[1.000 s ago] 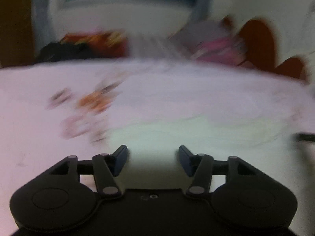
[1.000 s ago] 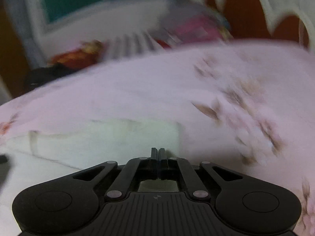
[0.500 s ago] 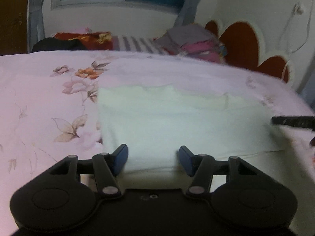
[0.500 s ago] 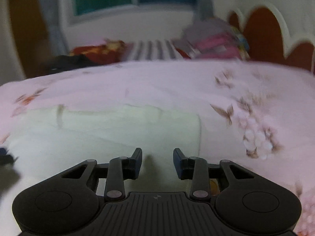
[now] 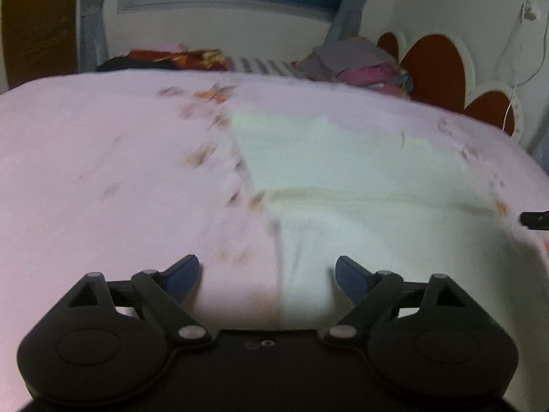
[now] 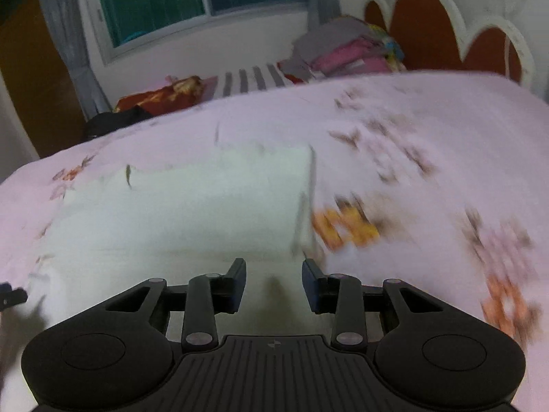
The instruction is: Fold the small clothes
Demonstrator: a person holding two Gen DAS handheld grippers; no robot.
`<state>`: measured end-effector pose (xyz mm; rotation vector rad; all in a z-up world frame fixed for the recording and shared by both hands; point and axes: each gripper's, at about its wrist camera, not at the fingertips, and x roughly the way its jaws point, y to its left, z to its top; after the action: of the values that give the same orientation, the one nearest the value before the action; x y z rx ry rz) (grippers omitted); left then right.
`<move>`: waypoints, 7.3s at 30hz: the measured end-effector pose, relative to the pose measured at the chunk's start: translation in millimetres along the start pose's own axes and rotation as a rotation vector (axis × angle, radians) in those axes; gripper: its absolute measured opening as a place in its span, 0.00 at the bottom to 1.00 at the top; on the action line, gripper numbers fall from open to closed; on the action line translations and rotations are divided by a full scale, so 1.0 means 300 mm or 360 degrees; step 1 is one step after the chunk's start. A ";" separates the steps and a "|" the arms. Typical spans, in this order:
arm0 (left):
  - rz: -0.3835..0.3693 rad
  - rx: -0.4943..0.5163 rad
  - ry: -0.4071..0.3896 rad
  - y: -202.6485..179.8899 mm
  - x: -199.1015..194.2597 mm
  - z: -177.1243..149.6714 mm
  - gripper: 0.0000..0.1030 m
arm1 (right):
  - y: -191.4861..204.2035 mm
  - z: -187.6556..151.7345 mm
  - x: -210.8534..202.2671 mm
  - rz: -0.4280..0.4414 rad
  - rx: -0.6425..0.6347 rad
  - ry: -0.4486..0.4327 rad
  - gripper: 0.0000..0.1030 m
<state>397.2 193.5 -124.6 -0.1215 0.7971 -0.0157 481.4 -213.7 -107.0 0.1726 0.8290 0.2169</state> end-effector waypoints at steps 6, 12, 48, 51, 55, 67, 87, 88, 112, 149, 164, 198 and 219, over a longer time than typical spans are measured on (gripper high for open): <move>-0.0042 -0.0168 0.0079 0.071 -0.153 -0.156 0.68 | -0.105 -0.121 -0.104 0.0082 0.0151 0.0138 0.35; -0.0209 -0.0322 0.0138 0.039 -0.288 -0.283 0.54 | -0.175 -0.283 -0.228 0.0164 0.0218 0.0213 0.35; -0.0538 -0.0721 0.0054 -0.017 -0.466 -0.586 0.04 | -0.269 -0.658 -0.674 0.0783 0.0571 0.0056 0.02; -0.0538 -0.0806 0.0117 -0.001 -0.427 -0.614 0.04 | -0.275 -0.675 -0.589 0.0624 0.0549 0.0255 0.02; -0.0539 -0.0849 0.0067 -0.013 -0.439 -0.601 0.04 | -0.290 -0.678 -0.601 0.0683 0.0613 0.0211 0.02; -0.0692 -0.0745 -0.0468 -0.020 -0.527 -0.194 0.03 | -0.208 -0.269 -0.625 0.0859 0.0563 -0.0184 0.02; -0.0634 -0.0783 -0.0045 0.125 0.379 0.448 0.04 | -0.238 0.361 0.301 0.0589 0.0823 0.0053 0.03; -0.0670 -0.0784 -0.0025 0.129 0.408 0.453 0.04 | -0.243 0.358 0.334 0.0568 0.0827 0.0075 0.03; -0.0398 -0.0264 0.0142 0.081 0.540 0.474 0.00 | -0.127 0.347 0.452 0.0245 0.0024 0.0109 0.35; -0.0248 -0.0211 0.0023 0.055 0.569 0.503 0.18 | -0.062 0.323 0.489 -0.0016 -0.0240 -0.0048 0.12; -0.0154 0.0249 -0.0066 -0.283 0.477 0.401 0.67 | 0.226 0.250 0.485 0.0327 -0.0511 -0.0063 0.49; -0.0085 0.0100 -0.0122 -0.358 0.231 0.150 0.71 | 0.195 0.076 0.265 0.0112 -0.0401 0.0003 0.36; -0.0007 -0.0074 -0.0051 -0.247 0.041 -0.071 0.68 | 0.152 -0.213 0.012 0.0112 -0.0386 0.0075 0.29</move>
<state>392.8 116.9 -139.6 -0.1670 0.7655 0.0005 430.6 -164.6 -141.2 -0.0314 0.8370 0.3865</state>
